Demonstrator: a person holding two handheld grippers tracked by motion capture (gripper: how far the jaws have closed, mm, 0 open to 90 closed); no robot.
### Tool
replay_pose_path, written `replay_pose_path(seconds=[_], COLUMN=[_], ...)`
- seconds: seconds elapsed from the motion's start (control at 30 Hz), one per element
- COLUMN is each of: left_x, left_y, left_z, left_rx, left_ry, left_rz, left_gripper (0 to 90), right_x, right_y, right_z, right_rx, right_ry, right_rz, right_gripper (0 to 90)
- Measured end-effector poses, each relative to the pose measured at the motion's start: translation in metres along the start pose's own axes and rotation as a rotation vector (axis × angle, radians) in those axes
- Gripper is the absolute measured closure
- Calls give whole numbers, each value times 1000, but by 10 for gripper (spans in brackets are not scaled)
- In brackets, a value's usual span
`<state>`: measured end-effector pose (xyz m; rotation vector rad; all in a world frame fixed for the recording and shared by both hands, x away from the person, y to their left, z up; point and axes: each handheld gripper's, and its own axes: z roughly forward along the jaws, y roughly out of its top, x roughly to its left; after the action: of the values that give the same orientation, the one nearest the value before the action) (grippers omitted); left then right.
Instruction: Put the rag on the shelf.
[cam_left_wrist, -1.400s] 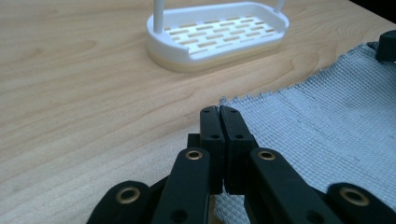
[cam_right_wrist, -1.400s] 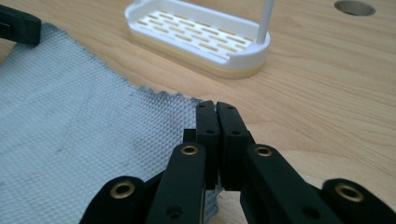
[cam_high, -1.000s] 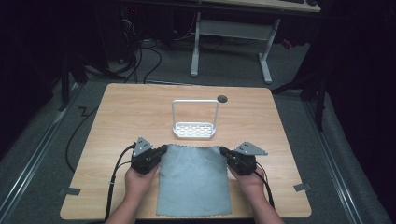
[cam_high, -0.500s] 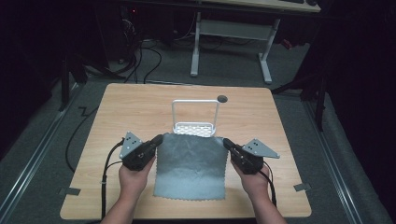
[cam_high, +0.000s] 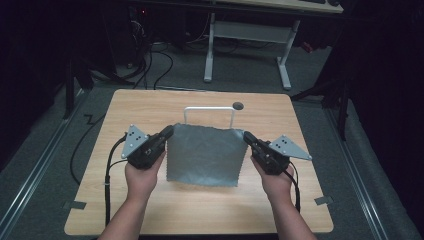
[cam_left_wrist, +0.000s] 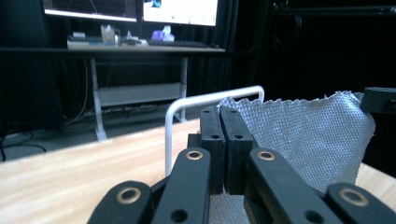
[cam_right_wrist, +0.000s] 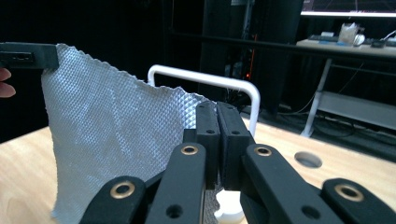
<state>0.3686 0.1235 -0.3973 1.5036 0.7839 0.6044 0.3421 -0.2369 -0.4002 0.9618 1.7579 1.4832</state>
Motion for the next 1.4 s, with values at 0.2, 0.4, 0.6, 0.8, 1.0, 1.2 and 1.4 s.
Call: replay_pose_path(seconds=[0.2, 0.4, 0.6, 0.8, 1.0, 1.2, 1.4], left_x=[2, 4, 9, 16, 26, 33, 41], left_y=[17, 25, 29, 41, 53, 61, 66], left_z=[6, 10, 14, 20, 31, 46, 60], left_rx=[-33, -50, -53, -54, -54, -56, -53], left_ry=[-4, -3, 5, -2, 8, 22, 44], left_rz=[21, 33, 37, 51, 53, 99, 90], left_gripper=[896, 896, 897, 897, 898, 897, 898], right_x=[-7, -13, -12, -16, -24, -34, -41], right_y=[19, 34, 39, 48, 61, 72, 78], right_z=[1, 3, 7, 14, 27, 43, 53], right_rx=[-31, -60, -57, -67, -63, -63, -68], right_ry=[-15, -30, -27, -29, -38, -51, -66], right_rz=[-5, -10, -8, -8, -3, 7, 3], right_gripper=[890, 890, 890, 890, 891, 891, 890])
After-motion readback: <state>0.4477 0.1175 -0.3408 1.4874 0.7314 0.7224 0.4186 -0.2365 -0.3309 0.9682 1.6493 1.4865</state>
